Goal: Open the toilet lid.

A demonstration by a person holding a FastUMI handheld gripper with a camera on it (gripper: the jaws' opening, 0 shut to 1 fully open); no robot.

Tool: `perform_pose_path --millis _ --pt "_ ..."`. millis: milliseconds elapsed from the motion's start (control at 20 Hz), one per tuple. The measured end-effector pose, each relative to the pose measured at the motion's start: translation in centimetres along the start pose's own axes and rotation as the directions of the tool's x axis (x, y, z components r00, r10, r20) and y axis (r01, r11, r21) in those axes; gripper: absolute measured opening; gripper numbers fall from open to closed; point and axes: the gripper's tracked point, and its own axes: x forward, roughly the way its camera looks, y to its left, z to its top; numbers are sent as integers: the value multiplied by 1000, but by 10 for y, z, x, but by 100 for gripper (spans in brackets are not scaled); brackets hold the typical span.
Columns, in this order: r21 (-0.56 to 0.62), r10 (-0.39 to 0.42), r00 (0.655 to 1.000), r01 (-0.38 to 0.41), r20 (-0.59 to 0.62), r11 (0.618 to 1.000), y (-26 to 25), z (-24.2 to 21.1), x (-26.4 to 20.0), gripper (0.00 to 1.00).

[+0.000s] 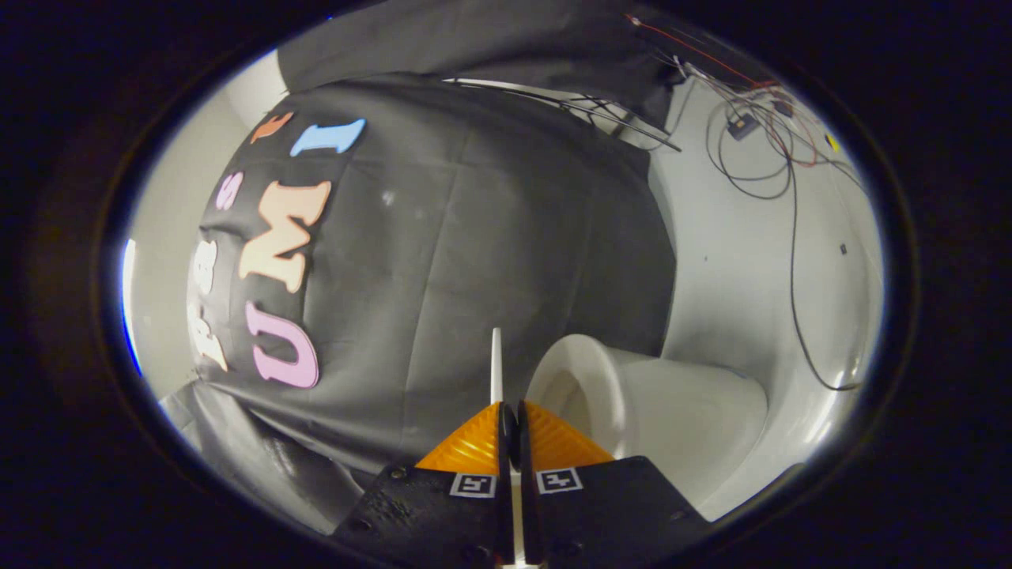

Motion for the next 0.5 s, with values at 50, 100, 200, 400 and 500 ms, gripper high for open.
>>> perform_pose_path --millis 50,100,200,400,500 --pt "-31 13 1000 -13 9 999 15 -1 -2 4" --pt "-66 27 1000 -26 12 997 32 -5 -3 5" --pt "-145 39 999 -37 16 989 65 -12 -4 5" --pt "-333 52 999 -49 0 942 132 -35 -6 6" --pt "-420 49 999 -47 -5 906 159 -48 -11 7"
